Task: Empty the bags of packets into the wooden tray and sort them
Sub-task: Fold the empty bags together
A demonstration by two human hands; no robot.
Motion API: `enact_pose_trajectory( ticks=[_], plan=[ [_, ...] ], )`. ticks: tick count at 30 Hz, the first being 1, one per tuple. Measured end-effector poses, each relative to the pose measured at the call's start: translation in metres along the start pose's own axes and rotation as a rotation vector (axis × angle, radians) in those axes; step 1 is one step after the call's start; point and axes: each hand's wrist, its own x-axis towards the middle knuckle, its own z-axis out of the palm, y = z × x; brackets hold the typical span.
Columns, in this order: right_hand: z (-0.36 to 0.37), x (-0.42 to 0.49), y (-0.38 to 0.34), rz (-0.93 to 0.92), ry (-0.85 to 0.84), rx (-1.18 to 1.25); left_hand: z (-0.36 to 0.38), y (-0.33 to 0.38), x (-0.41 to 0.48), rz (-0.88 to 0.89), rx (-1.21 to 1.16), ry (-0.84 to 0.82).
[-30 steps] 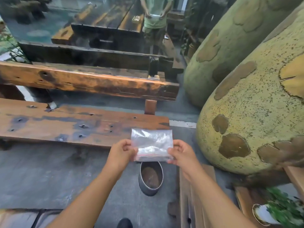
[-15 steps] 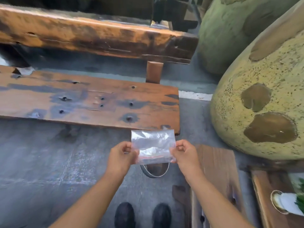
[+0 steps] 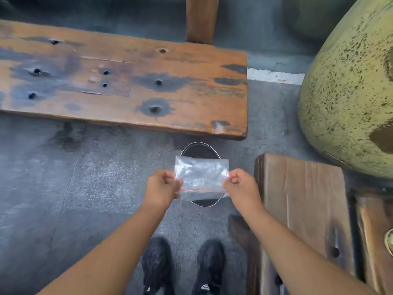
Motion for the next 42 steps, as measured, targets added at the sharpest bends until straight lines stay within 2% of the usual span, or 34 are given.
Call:
enact_pose_trajectory(
  ticks=[7,19,30,42],
  plan=[
    [0.015,0.049,0.054,0.039,0.006,-0.106,0.037,-0.043,0.060,-0.010,0.203,-0.018],
    [0.040,0.105,0.096,0.033,-0.086,-0.274,0.060,-0.097,0.105,-0.019,0.259,0.044],
    [0.057,0.120,0.092,0.012,-0.100,-0.347,0.054,-0.095,0.123,-0.020,0.294,0.085],
    [0.053,0.127,0.101,0.007,-0.057,-0.432,0.052,-0.097,0.132,-0.016,0.384,0.054]
  ],
)
